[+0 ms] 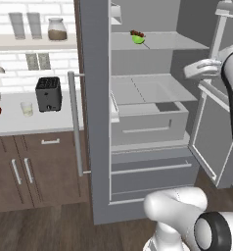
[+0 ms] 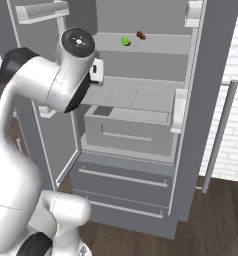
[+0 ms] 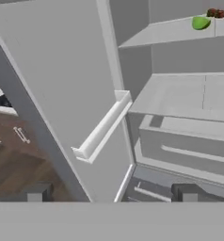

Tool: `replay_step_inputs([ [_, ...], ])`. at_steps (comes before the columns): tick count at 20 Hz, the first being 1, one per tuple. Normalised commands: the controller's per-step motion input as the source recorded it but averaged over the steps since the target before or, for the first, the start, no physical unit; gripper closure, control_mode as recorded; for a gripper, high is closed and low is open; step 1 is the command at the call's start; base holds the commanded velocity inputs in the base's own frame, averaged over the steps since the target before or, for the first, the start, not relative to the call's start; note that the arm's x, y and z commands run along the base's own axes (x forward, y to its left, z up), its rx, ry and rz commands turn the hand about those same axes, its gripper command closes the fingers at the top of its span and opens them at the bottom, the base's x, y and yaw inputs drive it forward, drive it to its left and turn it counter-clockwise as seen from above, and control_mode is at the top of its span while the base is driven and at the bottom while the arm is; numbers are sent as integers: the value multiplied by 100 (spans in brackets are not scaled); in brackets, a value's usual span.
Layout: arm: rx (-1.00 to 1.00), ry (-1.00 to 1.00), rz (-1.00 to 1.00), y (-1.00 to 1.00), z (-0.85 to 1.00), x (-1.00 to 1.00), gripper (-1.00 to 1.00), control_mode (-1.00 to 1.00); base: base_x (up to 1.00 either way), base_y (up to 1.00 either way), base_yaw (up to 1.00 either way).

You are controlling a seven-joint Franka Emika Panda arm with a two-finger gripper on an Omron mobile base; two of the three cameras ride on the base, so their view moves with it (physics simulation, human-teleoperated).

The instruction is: Grab a lemon wedge from the fridge and one ice cube from the ice bowl, and put them in the glass of lemonade.

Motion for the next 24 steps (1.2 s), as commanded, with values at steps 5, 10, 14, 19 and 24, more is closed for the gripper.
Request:
replay_step_inputs([
  [5,-33,0,-49,-45,0,-58,-100,-100,0,0,0],
  [10,-8,0,-34,-26,39,-95,-100,-100,0,0,0],
  [14,-1,-10,-13,1,20,-75,-100,-100,0,0,0],
  [19,0,-6,0,15,3,-40,-100,-100,0,0,0],
  [24,0,0,0,0,0,0,-100,-100,0,0,0],
])
